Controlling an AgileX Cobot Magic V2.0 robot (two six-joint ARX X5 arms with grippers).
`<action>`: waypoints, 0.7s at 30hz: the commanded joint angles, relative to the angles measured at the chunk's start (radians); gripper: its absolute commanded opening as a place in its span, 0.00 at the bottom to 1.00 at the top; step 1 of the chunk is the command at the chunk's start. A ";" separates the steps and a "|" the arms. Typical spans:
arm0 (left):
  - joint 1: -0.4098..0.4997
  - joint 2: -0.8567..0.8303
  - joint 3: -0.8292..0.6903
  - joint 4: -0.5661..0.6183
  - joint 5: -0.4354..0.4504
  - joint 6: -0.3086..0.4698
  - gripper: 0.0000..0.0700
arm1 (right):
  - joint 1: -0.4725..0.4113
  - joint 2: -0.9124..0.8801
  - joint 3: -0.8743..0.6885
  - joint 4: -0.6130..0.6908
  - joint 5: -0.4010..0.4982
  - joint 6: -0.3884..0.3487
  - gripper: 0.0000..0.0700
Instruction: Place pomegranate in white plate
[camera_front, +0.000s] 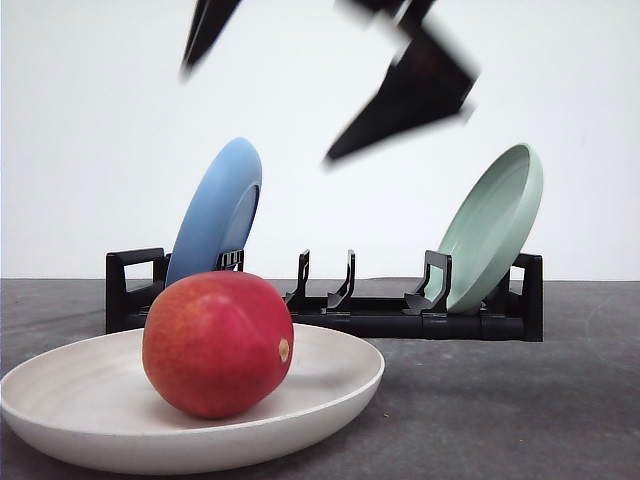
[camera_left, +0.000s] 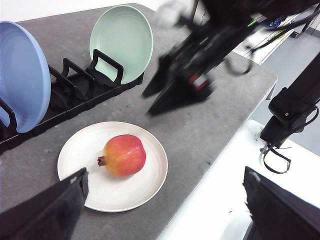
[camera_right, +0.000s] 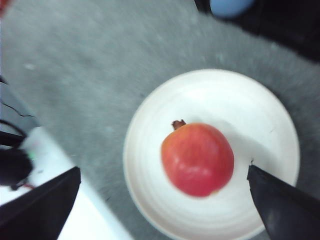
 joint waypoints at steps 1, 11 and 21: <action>-0.013 0.005 0.008 0.008 -0.003 -0.042 0.85 | 0.008 -0.079 0.018 -0.031 0.004 -0.057 1.00; -0.013 0.013 0.008 0.085 -0.023 -0.099 0.85 | 0.008 -0.529 0.018 -0.280 0.093 -0.106 1.00; -0.013 0.082 0.008 0.194 -0.059 -0.099 0.85 | 0.008 -0.776 0.018 -0.479 0.128 -0.109 1.00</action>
